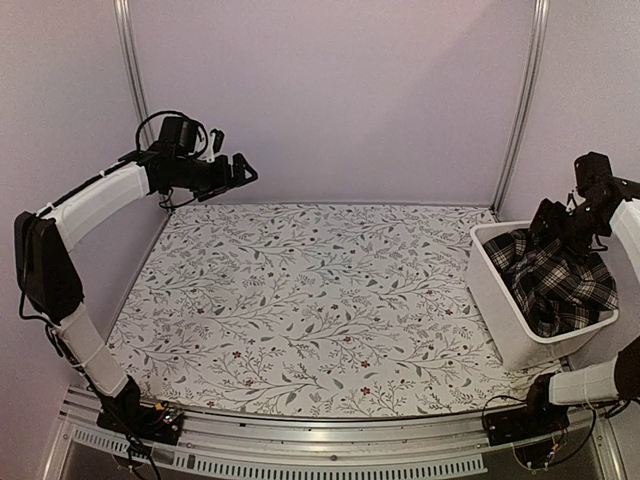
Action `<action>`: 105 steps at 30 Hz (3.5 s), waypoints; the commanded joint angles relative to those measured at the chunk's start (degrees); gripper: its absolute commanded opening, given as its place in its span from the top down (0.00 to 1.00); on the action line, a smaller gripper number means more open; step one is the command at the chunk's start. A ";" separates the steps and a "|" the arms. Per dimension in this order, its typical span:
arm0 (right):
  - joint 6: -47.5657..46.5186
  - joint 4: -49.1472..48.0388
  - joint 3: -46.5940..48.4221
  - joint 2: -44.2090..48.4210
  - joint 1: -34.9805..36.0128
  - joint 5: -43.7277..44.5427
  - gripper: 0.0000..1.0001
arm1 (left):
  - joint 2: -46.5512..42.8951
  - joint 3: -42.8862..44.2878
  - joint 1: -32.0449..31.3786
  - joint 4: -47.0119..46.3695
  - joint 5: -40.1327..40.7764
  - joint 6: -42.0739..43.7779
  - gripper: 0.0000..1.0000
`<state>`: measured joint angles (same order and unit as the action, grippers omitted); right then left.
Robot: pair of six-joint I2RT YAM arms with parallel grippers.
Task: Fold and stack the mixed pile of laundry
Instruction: Pick up the crumpled skirt from the bin, then place the crumpled skirt at the center of the board, then pick up the crumpled skirt from the center of the board.
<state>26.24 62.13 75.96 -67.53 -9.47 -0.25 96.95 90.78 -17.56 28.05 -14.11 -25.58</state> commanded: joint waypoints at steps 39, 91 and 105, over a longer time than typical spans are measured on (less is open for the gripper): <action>-1.31 -19.68 25.09 -4.56 -3.16 -14.15 1.00 | 1.06 1.14 2.20 -2.62 0.65 -2.99 0.00; -14.53 -17.82 23.96 -43.35 34.63 -27.21 0.17 | -4.58 -12.00 0.28 1.88 -8.88 1.54 0.00; -9.55 -13.13 8.38 -45.00 36.15 -19.93 0.20 | 24.66 14.53 -14.87 17.45 -0.74 9.88 0.00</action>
<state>13.91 48.64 89.12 -112.79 26.92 -22.35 118.02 100.79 -30.57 38.81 -18.85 -18.15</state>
